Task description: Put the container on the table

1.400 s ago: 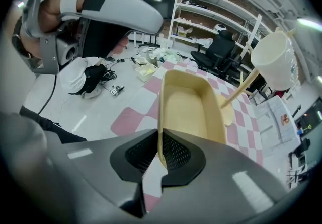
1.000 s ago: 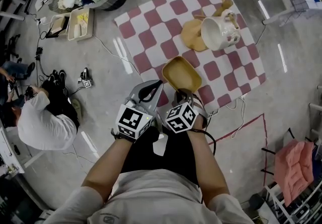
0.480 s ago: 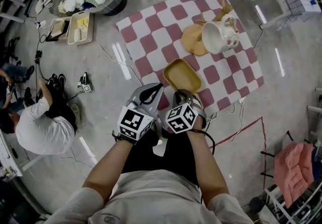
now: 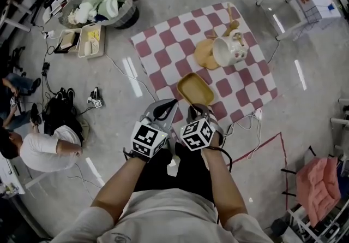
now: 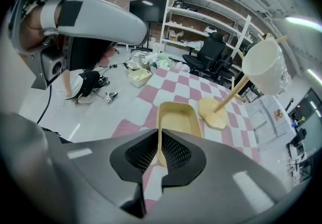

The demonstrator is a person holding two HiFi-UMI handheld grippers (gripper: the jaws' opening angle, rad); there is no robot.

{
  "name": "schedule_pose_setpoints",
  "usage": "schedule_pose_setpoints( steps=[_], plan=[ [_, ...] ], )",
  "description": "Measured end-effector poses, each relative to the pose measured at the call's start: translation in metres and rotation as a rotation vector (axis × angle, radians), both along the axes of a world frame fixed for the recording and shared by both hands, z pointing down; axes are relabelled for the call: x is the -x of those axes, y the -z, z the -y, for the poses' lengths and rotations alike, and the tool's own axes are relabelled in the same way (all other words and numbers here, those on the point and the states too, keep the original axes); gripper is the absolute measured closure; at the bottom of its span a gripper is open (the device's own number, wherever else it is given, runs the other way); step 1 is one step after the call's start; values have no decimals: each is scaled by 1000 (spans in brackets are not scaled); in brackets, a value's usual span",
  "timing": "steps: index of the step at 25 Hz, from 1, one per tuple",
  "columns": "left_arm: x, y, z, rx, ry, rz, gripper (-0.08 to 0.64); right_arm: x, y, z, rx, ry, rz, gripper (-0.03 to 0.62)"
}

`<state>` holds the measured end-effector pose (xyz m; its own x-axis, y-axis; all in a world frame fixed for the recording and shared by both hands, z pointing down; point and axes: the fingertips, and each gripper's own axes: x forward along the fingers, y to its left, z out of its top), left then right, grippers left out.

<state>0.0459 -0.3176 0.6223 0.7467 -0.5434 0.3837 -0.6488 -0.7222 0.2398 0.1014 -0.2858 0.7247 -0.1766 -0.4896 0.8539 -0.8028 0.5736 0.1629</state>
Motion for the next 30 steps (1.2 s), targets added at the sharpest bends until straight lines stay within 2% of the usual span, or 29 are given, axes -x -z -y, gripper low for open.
schedule_pose_setpoints(
  steps=[9,11,23,30],
  plan=[
    [1,32,-9,-4,-10,4,554,4,51,-3,-50,-45,62,563],
    [2,41,-8,-11,-10,1,554,4,68,2,-81,-71,94,581],
    [8,121,-22,-34,-17,-35,554,13,189,7,-272,-172,290,581],
    [7,160,-26,-82,-35,-64,554,8,242,5,-371,-209,327,581]
  ],
)
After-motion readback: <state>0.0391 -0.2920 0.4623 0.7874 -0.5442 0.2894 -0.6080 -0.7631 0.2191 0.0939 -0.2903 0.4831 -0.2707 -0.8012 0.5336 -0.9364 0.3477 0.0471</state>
